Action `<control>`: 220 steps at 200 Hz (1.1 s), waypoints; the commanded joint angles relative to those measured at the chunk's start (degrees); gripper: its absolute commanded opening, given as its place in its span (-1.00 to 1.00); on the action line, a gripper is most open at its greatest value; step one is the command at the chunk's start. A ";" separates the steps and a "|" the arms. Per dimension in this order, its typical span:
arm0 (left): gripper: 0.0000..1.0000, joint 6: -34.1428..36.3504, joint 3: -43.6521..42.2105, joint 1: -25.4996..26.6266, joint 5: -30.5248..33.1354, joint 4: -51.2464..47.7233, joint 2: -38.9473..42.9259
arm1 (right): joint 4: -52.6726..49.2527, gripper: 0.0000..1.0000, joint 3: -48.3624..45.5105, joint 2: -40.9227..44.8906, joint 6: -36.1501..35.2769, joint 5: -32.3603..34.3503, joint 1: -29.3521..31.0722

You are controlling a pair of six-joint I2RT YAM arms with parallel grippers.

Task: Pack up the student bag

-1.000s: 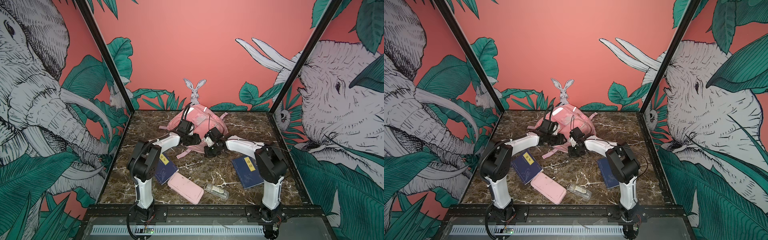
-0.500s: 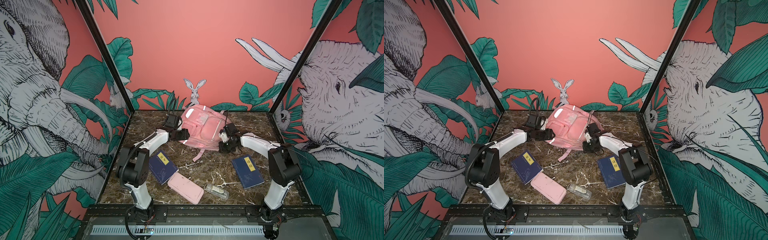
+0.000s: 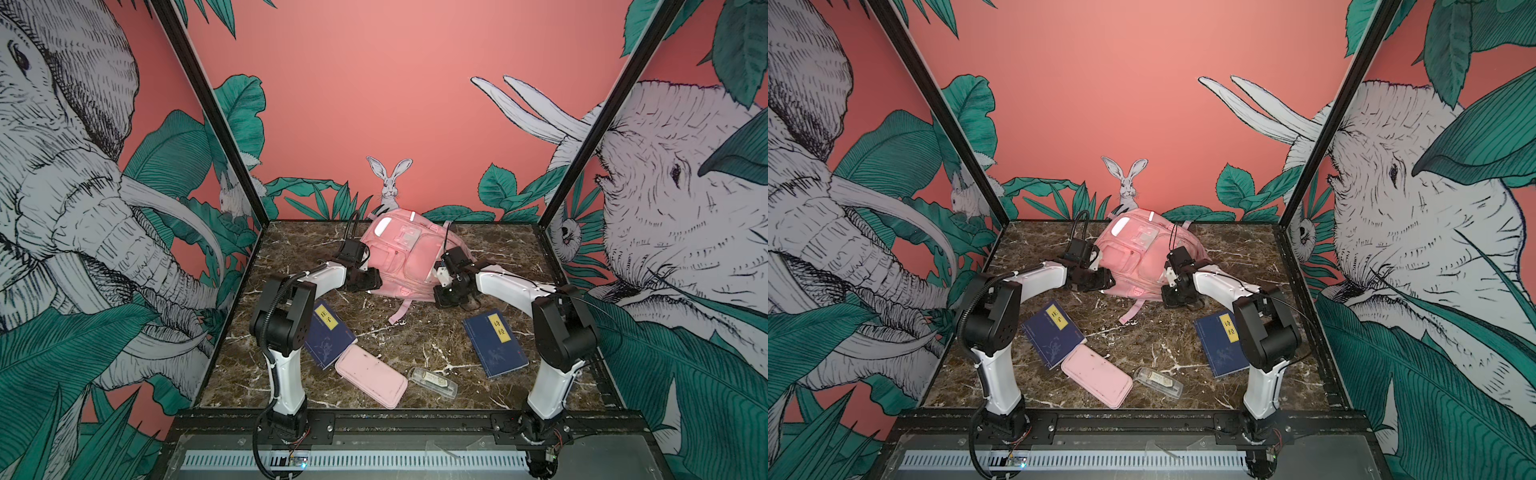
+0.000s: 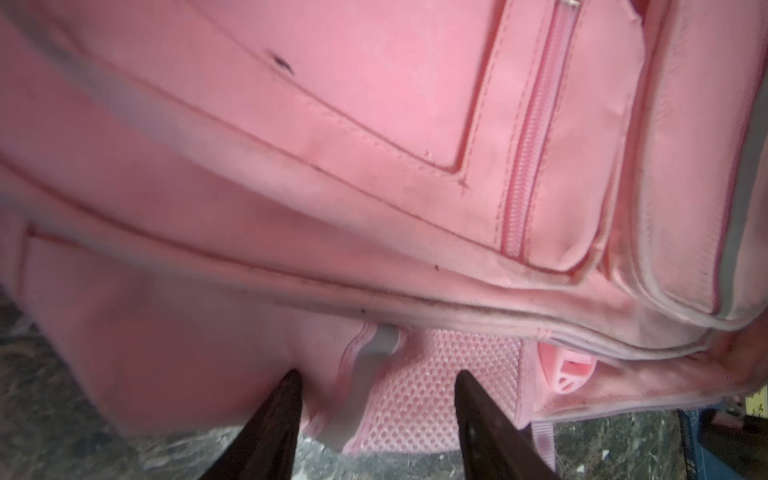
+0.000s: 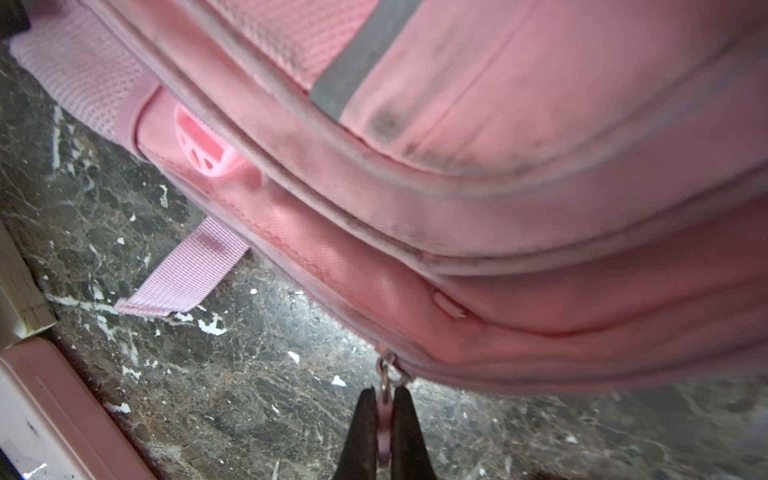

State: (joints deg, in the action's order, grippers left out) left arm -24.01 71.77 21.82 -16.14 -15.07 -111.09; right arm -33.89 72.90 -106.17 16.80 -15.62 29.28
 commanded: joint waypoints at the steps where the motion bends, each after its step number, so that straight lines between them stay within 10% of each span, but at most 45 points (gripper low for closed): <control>1: 0.18 -1.81 -3.05 1.29 -2.74 2.42 0.07 | 0.31 -1.00 1.47 -2.70 1.30 -1.39 2.88; 220: 0.17 -2.12 -6.66 0.56 1.52 1.54 3.91 | -1.01 -1.00 25.68 -19.43 6.65 -4.09 13.27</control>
State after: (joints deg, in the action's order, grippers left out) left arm -26.48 66.76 22.09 -15.14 -8.86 -109.56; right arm -35.77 96.84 -125.38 22.98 -17.02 41.23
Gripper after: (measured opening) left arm 0.583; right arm 0.049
